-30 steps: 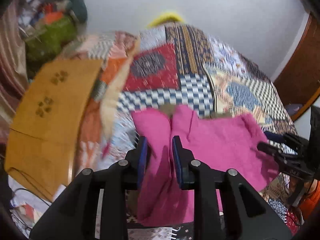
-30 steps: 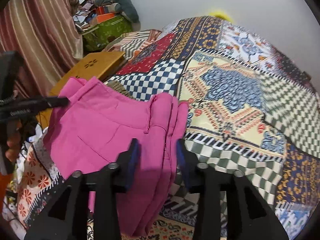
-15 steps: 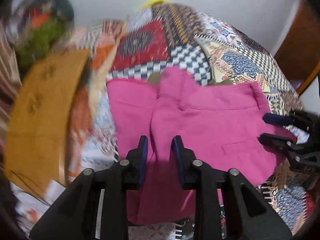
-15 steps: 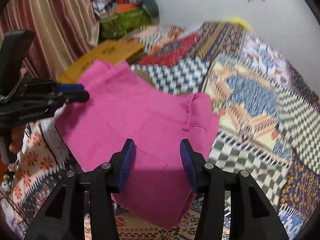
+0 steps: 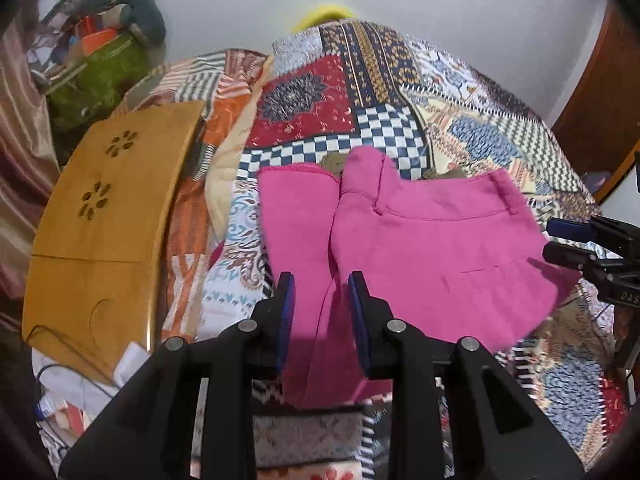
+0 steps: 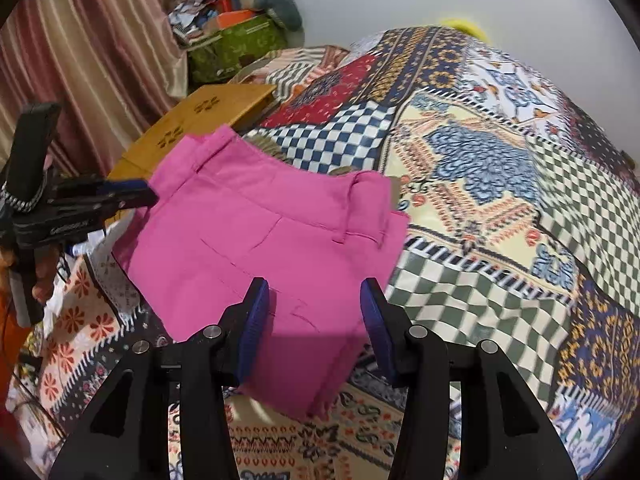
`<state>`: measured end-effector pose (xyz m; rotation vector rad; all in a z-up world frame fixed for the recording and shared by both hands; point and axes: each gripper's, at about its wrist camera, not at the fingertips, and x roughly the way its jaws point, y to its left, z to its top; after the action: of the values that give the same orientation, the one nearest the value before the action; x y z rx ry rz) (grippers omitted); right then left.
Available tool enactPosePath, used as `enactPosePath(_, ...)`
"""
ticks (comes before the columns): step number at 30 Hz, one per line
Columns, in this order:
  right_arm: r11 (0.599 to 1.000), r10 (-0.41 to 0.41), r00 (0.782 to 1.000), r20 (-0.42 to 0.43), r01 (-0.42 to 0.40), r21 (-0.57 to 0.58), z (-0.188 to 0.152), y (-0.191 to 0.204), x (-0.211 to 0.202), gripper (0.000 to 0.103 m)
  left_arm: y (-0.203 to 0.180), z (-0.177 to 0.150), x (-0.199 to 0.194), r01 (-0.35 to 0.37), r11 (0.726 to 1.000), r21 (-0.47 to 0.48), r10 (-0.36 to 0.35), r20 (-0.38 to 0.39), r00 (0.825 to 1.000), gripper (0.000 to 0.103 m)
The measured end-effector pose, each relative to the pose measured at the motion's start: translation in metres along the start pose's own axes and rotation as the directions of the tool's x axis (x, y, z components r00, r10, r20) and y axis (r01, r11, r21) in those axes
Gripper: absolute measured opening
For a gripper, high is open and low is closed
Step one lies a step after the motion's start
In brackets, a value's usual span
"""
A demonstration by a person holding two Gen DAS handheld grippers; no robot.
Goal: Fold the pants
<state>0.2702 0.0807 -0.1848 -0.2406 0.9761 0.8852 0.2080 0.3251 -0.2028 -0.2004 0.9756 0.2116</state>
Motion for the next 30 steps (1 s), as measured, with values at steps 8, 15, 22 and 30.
enactPosePath(8, 1.0, 0.002, 0.992, 0.13, 0.0, -0.017, 0.007, 0.018, -0.067, 0.044, -0.032, -0.001, -0.088, 0.008, 1.0, 0.02, -0.01, 0.145, 0.989, 0.028)
enactPosePath(15, 0.998, 0.003, 0.963, 0.27, 0.012, -0.057, 0.006, 0.04, -0.137, 0.044, -0.079, -0.008, -0.172, 0.03, 0.997, 0.074, -0.05, 0.286, 0.957, 0.028)
enactPosePath(22, 0.994, 0.023, 0.901, 0.433, 0.024, -0.104, -0.006, 0.072, -0.215, 0.044, -0.106, -0.031, -0.254, 0.04, 0.996, 0.077, -0.068, 0.414, 0.908, 0.028)
enactPosePath(30, 0.991, 0.079, 0.81, 0.581, -0.002, -0.132, -0.032, 0.099, -0.282, 0.044, -0.139, -0.072, -0.333, -0.001, 0.995, 0.096, -0.054, 0.572, 0.818, 0.028)
